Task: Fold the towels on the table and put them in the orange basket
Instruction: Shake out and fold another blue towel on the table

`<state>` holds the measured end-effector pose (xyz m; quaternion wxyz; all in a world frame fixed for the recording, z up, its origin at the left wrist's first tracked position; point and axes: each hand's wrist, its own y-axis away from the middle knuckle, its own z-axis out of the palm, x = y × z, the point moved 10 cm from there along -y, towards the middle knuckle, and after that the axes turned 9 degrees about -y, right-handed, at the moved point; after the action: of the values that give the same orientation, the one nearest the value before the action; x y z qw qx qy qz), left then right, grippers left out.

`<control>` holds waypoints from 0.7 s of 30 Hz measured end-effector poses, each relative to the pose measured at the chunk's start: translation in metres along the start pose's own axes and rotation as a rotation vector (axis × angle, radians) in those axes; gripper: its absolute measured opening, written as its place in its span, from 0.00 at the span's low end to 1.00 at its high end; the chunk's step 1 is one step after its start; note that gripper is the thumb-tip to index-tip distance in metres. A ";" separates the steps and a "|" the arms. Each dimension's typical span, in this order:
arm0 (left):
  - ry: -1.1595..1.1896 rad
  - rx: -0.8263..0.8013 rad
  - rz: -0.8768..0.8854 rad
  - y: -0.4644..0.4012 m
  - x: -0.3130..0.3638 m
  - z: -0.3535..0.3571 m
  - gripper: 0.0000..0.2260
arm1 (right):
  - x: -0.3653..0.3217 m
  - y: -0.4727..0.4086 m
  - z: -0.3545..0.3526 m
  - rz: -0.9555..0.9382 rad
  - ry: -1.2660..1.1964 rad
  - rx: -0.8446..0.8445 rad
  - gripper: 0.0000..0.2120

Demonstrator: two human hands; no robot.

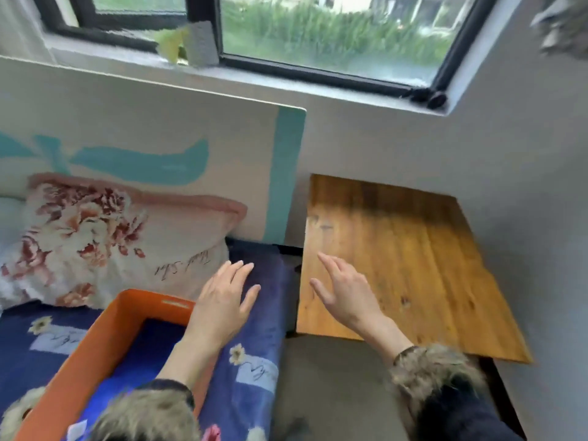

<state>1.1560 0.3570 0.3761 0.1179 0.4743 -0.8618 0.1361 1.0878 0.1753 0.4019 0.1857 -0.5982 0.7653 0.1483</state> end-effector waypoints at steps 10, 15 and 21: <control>0.029 -0.096 0.670 0.049 0.266 0.025 0.25 | 0.143 0.234 -0.116 0.496 -0.015 0.323 0.25; 0.094 -0.116 0.953 0.158 0.404 0.028 0.25 | 0.178 0.415 -0.152 0.754 -0.009 0.503 0.25; 0.195 -0.228 1.283 0.350 0.533 0.043 0.25 | 0.164 0.667 -0.160 1.083 0.024 0.636 0.24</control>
<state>0.5769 0.1032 0.4701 0.1403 -0.1637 -0.9679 0.1293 0.3876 0.1223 0.4717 0.2447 -0.0429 0.9684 -0.0204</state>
